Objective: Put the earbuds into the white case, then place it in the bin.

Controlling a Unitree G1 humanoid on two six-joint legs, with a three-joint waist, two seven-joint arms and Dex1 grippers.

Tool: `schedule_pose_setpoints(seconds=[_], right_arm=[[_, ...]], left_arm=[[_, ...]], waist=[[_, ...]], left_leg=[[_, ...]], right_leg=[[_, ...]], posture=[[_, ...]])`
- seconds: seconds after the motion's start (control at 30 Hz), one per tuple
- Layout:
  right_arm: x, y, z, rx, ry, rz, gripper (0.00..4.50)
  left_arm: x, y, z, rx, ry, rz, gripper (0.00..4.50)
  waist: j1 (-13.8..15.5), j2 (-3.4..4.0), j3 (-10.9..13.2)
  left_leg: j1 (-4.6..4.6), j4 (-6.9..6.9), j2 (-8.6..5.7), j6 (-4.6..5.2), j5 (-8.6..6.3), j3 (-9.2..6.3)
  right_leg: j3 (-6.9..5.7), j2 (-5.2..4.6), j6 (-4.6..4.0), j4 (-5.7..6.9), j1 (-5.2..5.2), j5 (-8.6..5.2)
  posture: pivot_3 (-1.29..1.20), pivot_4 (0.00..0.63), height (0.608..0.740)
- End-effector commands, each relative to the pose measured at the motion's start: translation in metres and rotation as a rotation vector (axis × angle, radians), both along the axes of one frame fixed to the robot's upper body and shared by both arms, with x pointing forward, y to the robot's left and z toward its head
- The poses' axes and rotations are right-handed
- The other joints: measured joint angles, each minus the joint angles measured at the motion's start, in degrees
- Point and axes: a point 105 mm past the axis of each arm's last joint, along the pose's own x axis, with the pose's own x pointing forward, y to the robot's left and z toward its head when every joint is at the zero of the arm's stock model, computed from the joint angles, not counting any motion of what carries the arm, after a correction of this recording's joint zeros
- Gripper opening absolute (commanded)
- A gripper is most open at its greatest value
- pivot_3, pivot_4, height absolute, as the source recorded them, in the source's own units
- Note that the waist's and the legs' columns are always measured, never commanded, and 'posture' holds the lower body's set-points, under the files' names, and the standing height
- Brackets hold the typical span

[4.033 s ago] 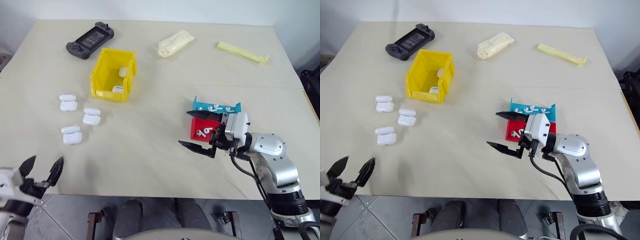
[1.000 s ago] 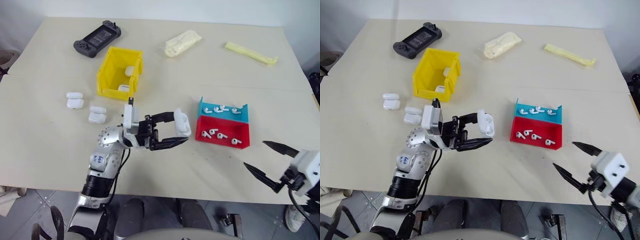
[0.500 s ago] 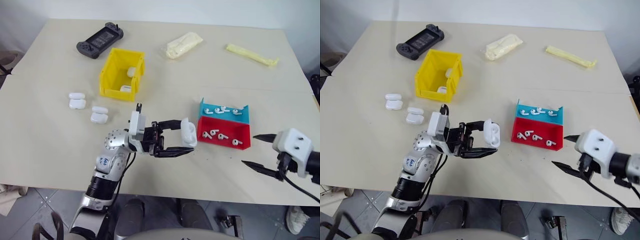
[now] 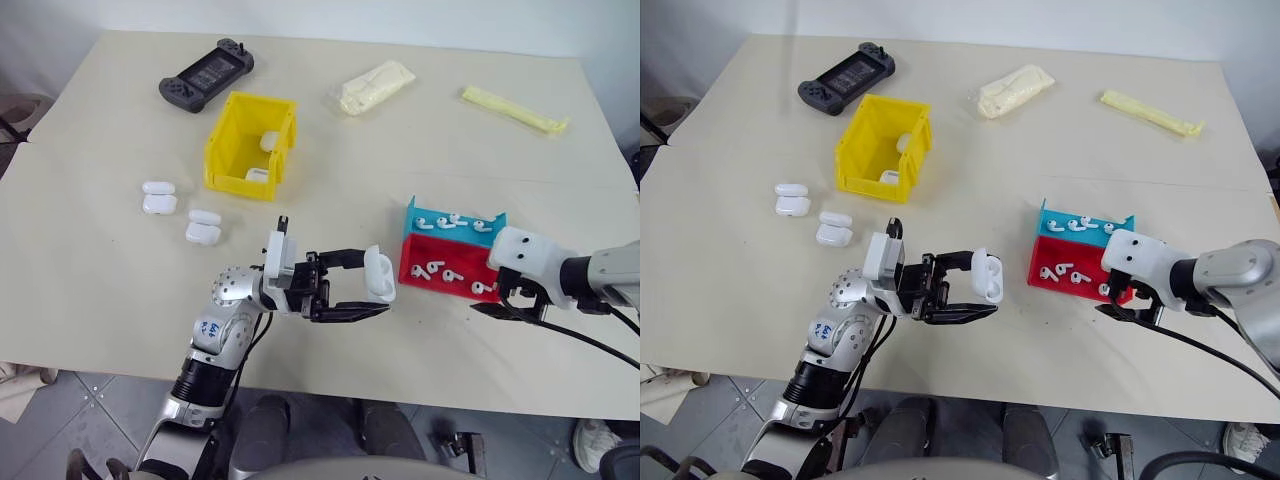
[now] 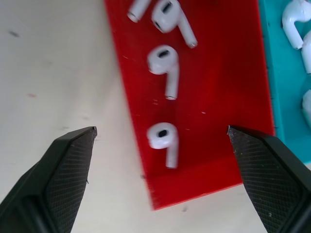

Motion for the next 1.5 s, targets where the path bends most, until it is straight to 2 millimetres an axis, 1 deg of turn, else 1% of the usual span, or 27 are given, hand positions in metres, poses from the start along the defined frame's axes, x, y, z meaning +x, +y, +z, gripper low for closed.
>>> schedule_pose_setpoints(seconds=[0.03, 0.07, 0.2, 0.3, 0.5, 0.7, 0.8, 0.9, 0.93, 0.97, 1.1, 1.2, 1.37, 1.43, 1.5], right_arm=[[0.005, 0.000, 0.001, -0.028, -0.006, 0.004, 4.10], [0.006, 0.001, 0.000, -0.036, -0.004, 0.009, 3.89], [0.004, 0.002, -0.004, -0.056, 0.023, 0.034, 2.60], [0.003, 0.004, -0.005, -0.056, 0.036, 0.045, 2.60], [0.003, 0.001, -0.007, -0.086, 0.038, 0.053, 2.60], [0.005, 0.002, -0.009, -0.095, 0.040, 0.064, 2.60], [0.005, 0.002, -0.011, -0.101, 0.044, 0.070, 1.99], [0.005, 0.003, -0.012, -0.097, 0.053, 0.077, 1.10], [0.005, 0.004, -0.013, -0.094, 0.055, 0.079, 0.71], [0.005, 0.004, -0.013, -0.093, 0.056, 0.079, 0.52], [0.008, 0.008, -0.012, -0.076, 0.042, 0.081, 0.51], [0.009, 0.013, -0.005, -0.037, 0.016, 0.078, 0.51], [0.009, 0.018, 0.019, 0.097, -0.055, 0.084, 0.51], [0.006, 0.019, 0.034, 0.211, -0.137, 0.101, 0.51], [0.000, 0.025, 0.043, 0.330, -0.223, 0.145, 0.51]], left_arm=[[-0.011, -0.002, 0.006, -0.001, -0.039, -0.058, 2.79], [-0.011, -0.002, 0.006, 0.001, -0.040, -0.060, 2.79], [-0.011, -0.002, 0.007, 0.001, -0.037, -0.066, 2.79], [-0.011, -0.002, 0.008, -0.003, -0.035, -0.058, 2.79], [-0.012, -0.002, 0.008, -0.002, -0.031, -0.058, 2.79], [-0.009, 0.000, 0.010, -0.001, -0.034, -0.049, 2.79], [-0.007, 0.000, 0.011, -0.001, -0.037, -0.043, 2.79], [-0.006, -0.001, 0.012, -0.006, -0.036, -0.037, 2.79], [-0.005, -0.001, 0.012, -0.012, -0.033, -0.034, 2.79], [-0.005, -0.001, 0.013, -0.015, -0.030, -0.032, 2.79], [-0.006, 0.001, 0.012, -0.034, -0.023, -0.048, 2.79], [-0.006, 0.001, 0.011, -0.038, -0.025, -0.051, 2.79], [-0.005, 0.001, 0.017, -0.089, 0.005, -0.085, 2.79], [-0.006, 0.001, 0.018, -0.086, 0.012, -0.114, 2.79], [-0.005, 0.001, 0.018, -0.080, 0.019, -0.131, 2.79]], waist=[[0.10, 0.00, 0.00], [0.15, 0.00, 0.00], [0.37, 0.00, 0.00], [0.40, 0.00, 0.00], [0.41, 0.00, 0.00], [0.40, 0.00, 0.00], [0.40, 0.00, 0.00], [0.33, 0.00, 0.00], [0.31, 0.00, 0.00], [0.30, 0.00, 0.00], [0.26, 0.00, 0.00], [0.26, 0.00, 0.00], [0.39, 0.00, 0.00], [0.47, 0.00, 0.00], [0.56, 0.00, 0.00]], left_leg=[[0.00, -0.03, 0.01, -0.01, 0.01, 0.00], [0.00, -0.04, 0.02, -0.02, 0.01, 0.00], [-0.01, -0.03, 0.00, -0.02, 0.01, 0.01], [0.00, -0.03, 0.00, -0.02, 0.01, 0.02], [0.00, -0.03, -0.01, -0.02, 0.01, 0.05], [0.00, -0.02, -0.01, -0.02, 0.01, 0.05], [0.00, 0.01, 0.00, -0.02, 0.01, 0.05], [0.00, 0.03, 0.00, -0.02, 0.01, 0.06], [0.01, 0.04, 0.00, -0.02, 0.01, 0.06], [0.01, 0.04, 0.00, -0.02, 0.01, 0.06], [0.02, 0.12, 0.01, -0.02, 0.01, 0.05], [0.02, 0.20, 0.01, -0.02, 0.01, 0.05], [0.00, 0.30, -0.01, -0.02, 0.01, 0.05], [-0.02, 0.31, -0.01, -0.02, 0.01, 0.05], [-0.02, 0.31, -0.02, 0.00, 0.00, 0.11]], right_leg=[[0.00, 0.01, 0.00, 0.00, -0.02, 0.00], [0.00, 0.02, 0.00, 0.00, -0.03, 0.00], [0.00, 0.01, 0.00, -0.01, -0.01, 0.00], [0.00, 0.02, 0.00, -0.01, -0.01, 0.00], [0.00, 0.02, 0.00, -0.01, 0.00, 0.00], [-0.01, 0.02, 0.00, 0.00, 0.00, 0.00], [-0.01, 0.03, 0.00, 0.02, 0.00, 0.00], [-0.01, 0.03, 0.00, 0.04, 0.01, 0.00], [-0.01, 0.03, 0.00, 0.06, 0.01, 0.00], [0.00, 0.04, 0.00, 0.07, 0.01, 0.00], [0.00, 0.05, -0.01, 0.15, 0.01, 0.00], [0.00, 0.06, -0.01, 0.21, 0.01, 0.00], [0.00, 0.05, -0.01, 0.29, 0.00, 0.00], [0.00, 0.05, -0.01, 0.29, 0.01, 0.00], [-0.05, 0.08, -0.01, 0.27, 0.07, 0.00]], posture=[[0.00, 0.150, 0.740], [0.00, 0.150, 0.740], [0.00, 0.150, 0.740], [0.00, 0.150, 0.740], [0.00, 0.150, 0.740], [0.00, 0.150, 0.740], [0.00, 0.150, 0.740], [0.00, 0.150, 0.740], [0.00, 0.150, 0.740], [0.00, 0.150, 0.740], [0.00, 0.150, 0.740], [0.00, 0.150, 0.740], [0.00, 0.150, 0.740], [0.00, 0.150, 0.740], [0.00, 0.150, 0.740]])
